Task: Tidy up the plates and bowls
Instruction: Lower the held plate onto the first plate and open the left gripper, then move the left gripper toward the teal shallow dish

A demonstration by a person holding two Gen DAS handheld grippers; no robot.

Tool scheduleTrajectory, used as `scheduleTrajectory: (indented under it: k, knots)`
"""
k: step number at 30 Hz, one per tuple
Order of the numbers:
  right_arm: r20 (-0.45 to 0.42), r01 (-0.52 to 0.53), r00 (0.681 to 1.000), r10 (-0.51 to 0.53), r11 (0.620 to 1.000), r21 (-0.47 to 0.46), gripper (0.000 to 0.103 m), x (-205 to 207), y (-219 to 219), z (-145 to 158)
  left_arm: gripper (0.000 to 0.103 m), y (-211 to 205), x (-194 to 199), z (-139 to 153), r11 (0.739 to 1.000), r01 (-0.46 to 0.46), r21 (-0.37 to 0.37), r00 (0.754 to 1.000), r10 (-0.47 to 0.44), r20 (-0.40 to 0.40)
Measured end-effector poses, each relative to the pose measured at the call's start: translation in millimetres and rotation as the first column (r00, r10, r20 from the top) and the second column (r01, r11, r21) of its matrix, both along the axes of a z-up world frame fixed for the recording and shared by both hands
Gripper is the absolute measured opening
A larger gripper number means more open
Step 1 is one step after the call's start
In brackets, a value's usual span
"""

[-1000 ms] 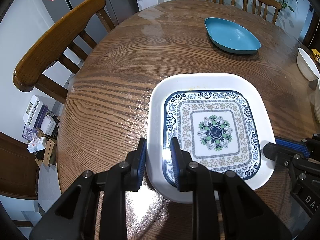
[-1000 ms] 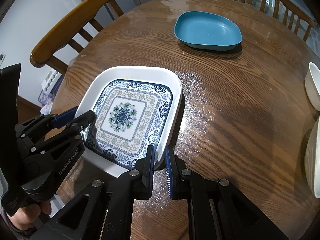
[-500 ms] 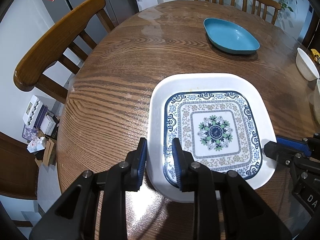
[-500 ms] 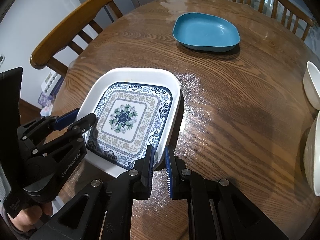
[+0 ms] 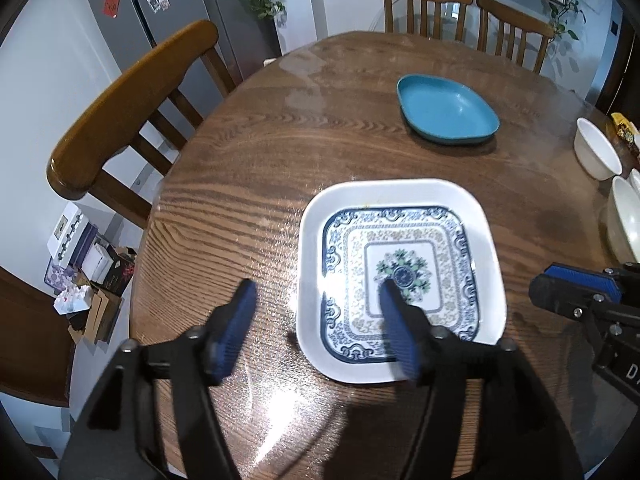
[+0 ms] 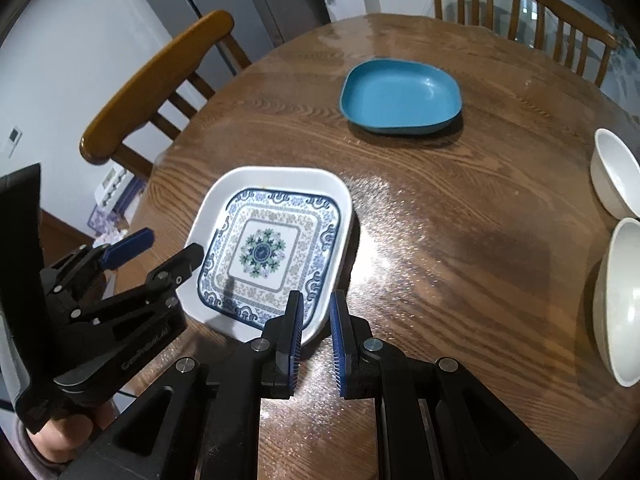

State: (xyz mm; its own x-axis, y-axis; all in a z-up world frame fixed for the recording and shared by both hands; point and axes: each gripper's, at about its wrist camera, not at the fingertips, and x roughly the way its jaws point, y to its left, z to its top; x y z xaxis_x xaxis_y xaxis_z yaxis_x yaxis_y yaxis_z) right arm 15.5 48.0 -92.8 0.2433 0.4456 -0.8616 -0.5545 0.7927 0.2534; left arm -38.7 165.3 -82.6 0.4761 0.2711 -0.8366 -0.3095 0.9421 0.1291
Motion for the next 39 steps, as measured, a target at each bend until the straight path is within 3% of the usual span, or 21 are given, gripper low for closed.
scheduleTrajectory:
  k: [1,3,6,11,13,19,29,34,39]
  knots:
    - [0.004,0.007,1.0,-0.007,1.0,0.005,0.02,0.9,-3.7,2.2,0.073,-1.0,-0.2,2.7,1.0,0.001,0.0,1.0,-0.001,0.006]
    - [0.008,0.024,1.0,-0.024,0.999,0.023,0.037,2.5,-12.4,6.1,0.079,-3.3,-0.3,7.8,1.0,0.004,-0.002,1.0,-0.004,0.019]
    - [0.004,0.053,0.999,-0.053,0.997,0.05,0.045,5.1,-25.9,9.7,0.085,-8.4,0.6,14.8,1.0,0.015,-0.017,0.999,-0.015,0.03]
    - [0.008,0.11,0.994,-0.111,0.99,0.085,0.045,9.2,-53.5,18.1,0.09,-21.6,3.3,25.6,0.998,0.042,-0.048,0.998,-0.039,0.05]
    - [0.012,0.13,0.991,-0.132,0.986,0.101,0.045,9.9,-62.7,22.4,0.101,-27.7,5.1,30.3,0.997,0.057,-0.047,0.997,-0.054,0.057]
    - [0.05,0.174,0.982,-0.183,0.974,0.147,0.046,12.0,-93.4,46.2,0.102,-52.6,10.3,50.7,0.992,0.12,-0.035,0.989,-0.116,0.088]
    - [0.201,0.199,0.95,-0.239,0.96,0.197,0.046,16.4,-130.3,113.7,0.102,-83.0,23.0,105.6,0.977,0.202,0.062,0.963,-0.21,0.172]
    - [0.287,0.207,0.923,-0.255,0.96,0.186,0.046,26.4,-135.8,151.3,0.102,-86.6,35.5,134.5,0.971,0.201,0.126,0.951,-0.224,0.212]
    - [0.357,0.213,0.896,-0.265,0.961,0.178,0.053,39.9,-130.6,180.8,0.102,-83.5,52.8,168.7,0.969,0.181,0.169,0.938,-0.222,0.267]
